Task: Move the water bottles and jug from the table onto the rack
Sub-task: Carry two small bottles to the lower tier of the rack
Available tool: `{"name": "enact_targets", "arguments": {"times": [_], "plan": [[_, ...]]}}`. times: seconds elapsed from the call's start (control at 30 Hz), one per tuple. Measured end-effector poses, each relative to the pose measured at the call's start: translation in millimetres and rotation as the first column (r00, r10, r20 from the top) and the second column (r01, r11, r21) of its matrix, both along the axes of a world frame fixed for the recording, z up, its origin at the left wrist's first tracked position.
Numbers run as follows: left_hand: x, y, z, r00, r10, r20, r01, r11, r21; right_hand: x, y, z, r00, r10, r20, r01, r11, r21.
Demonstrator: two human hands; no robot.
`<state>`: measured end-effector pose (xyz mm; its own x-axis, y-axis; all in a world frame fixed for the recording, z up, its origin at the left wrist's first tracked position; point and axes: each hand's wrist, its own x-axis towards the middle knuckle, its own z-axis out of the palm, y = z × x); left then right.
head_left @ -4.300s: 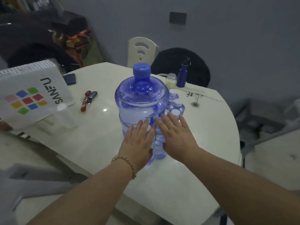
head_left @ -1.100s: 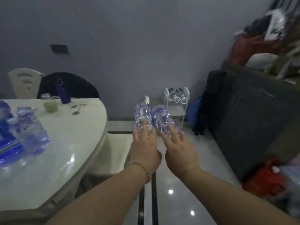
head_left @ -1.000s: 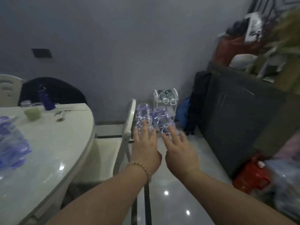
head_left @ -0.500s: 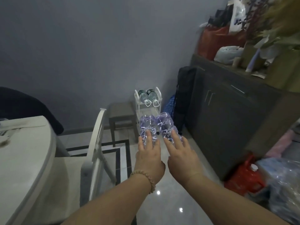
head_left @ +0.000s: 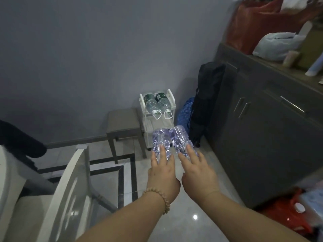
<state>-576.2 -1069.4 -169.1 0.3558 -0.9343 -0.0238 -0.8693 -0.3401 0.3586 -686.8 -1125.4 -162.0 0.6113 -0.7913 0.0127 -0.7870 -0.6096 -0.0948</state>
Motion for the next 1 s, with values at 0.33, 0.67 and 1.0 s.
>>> {"name": "enact_targets", "arguments": {"times": [0.33, 0.67, 1.0], "plan": [[32, -147, -52, 0.984, 0.145, -0.103, -0.14, 0.989, 0.058, 42, -155, -53, 0.994, 0.105, -0.022, -0.103, 0.99, 0.101], [90, -249, -130, 0.969, 0.201, -0.142, -0.167, 0.961, 0.219, 95, -253, -142, 0.978, 0.163, -0.13, -0.13, 0.964, 0.233], [174, -337, -251, 0.973, 0.134, -0.188, -0.104, 0.982, 0.159, 182, -337, -265, 0.992, 0.071, -0.105, -0.045, 0.973, 0.228]]}}
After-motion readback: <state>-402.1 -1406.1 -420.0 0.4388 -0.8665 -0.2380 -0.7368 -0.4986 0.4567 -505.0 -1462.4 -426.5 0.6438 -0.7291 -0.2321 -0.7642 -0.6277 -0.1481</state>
